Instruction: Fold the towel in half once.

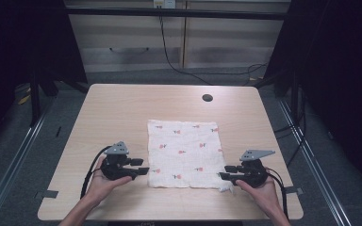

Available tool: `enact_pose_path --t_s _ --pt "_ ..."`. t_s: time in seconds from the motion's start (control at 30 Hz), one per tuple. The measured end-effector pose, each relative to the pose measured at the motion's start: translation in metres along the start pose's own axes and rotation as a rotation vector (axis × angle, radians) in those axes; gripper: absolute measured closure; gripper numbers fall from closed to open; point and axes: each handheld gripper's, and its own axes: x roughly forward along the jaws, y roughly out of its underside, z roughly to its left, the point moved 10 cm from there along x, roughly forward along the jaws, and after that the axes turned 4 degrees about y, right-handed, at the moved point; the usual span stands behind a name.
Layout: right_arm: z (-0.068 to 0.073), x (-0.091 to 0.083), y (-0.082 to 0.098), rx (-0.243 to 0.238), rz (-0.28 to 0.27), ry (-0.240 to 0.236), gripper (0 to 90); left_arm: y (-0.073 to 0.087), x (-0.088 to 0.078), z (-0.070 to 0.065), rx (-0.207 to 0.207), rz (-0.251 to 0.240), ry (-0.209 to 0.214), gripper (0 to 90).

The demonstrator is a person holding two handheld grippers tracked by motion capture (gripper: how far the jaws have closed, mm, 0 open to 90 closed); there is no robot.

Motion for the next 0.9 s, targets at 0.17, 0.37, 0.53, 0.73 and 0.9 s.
enact_pose_path --t_s 0.17,0.37,0.53,0.73,0.9 --pt "-0.002 0.004 0.011 0.004 0.028 -0.007 63.1 0.005 0.022 -0.009 0.033 0.042 0.052 59.7" --pt "-0.002 0.008 0.022 -0.029 0.074 0.028 61.8 0.004 0.037 -0.007 0.049 0.062 0.041 57.0" --pt "0.0 0.01 0.028 -0.048 0.074 0.052 59.7 0.012 0.044 -0.004 0.076 0.103 0.016 53.2" --pt "0.002 0.012 0.027 -0.066 0.08 0.048 81.4 0.014 0.045 -0.005 0.135 0.113 -0.017 65.8" --pt "0.01 0.014 0.028 -0.07 0.087 0.005 89.1 0.018 0.039 -0.001 0.114 0.123 -0.03 81.9"
